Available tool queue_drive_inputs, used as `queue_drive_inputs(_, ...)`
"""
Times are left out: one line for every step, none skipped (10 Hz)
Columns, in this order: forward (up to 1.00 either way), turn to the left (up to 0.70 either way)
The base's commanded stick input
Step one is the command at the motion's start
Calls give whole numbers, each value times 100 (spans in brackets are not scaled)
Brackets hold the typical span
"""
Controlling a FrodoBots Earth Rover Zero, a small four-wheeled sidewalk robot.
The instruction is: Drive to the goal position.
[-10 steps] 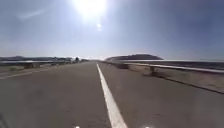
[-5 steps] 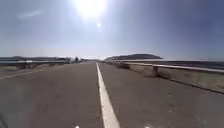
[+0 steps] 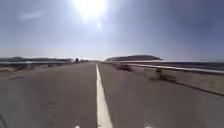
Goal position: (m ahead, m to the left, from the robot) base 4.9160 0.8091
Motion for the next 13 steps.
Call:
queue_drive_inputs(70, 0)
queue_drive_inputs(70, 0)
queue_drive_inputs(70, 9)
queue_drive_inputs(70, 29)
queue_drive_inputs(70, 15)
queue_drive_inputs(70, 0)
queue_drive_inputs(70, 0)
queue_drive_inputs(70, 0)
queue_drive_inputs(70, 0)
queue_drive_inputs(70, 0)
queue_drive_inputs(70, 0)
queue_drive_inputs(70, 0)
queue_drive_inputs(70, 0)
